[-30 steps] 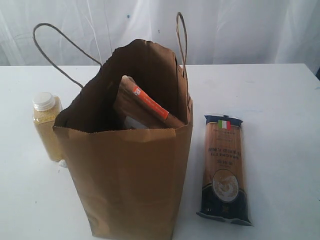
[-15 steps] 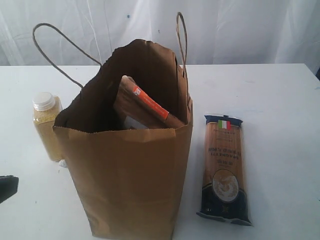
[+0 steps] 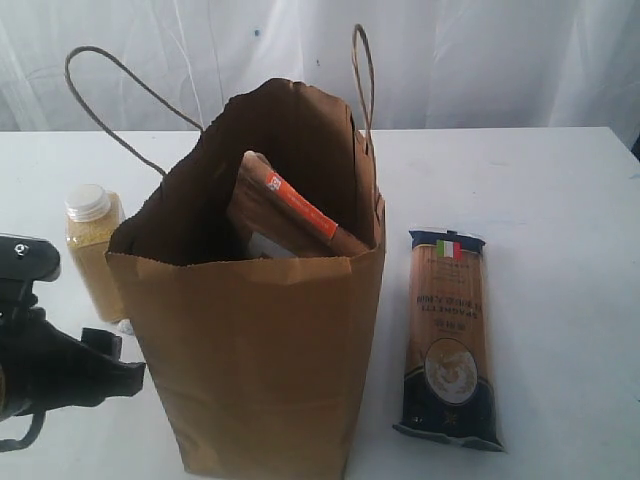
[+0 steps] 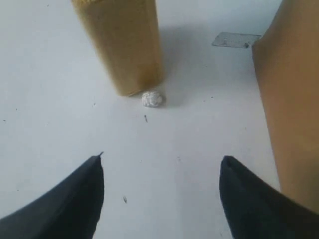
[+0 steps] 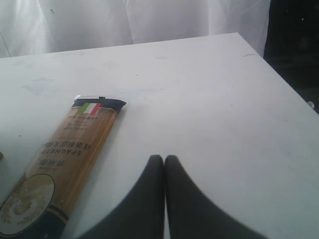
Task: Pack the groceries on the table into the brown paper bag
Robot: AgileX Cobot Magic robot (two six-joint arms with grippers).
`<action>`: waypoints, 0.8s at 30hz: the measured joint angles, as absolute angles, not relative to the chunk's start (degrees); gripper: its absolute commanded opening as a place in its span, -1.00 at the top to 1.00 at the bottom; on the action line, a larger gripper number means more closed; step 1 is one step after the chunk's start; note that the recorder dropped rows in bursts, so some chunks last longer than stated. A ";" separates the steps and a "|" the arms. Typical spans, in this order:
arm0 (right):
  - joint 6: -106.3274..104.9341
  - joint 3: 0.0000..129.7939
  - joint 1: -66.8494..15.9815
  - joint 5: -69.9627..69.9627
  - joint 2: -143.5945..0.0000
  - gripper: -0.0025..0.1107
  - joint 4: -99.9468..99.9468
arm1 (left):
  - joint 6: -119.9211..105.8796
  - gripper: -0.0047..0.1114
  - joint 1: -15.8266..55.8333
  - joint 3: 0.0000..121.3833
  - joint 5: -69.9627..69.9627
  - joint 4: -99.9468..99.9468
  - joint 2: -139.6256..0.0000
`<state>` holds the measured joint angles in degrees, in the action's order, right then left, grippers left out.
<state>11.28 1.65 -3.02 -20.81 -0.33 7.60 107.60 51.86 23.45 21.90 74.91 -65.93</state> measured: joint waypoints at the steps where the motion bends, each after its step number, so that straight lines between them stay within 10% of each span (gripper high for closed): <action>1: 11.28 1.65 -3.02 -20.81 -0.33 0.96 7.60 | 111.08 -0.26 51.63 23.45 22.29 77.56 -67.86; 24: 11.31 1.65 -3.02 -20.81 -0.33 0.96 7.60 | 120.72 -0.26 49.44 23.45 9.81 83.07 -73.91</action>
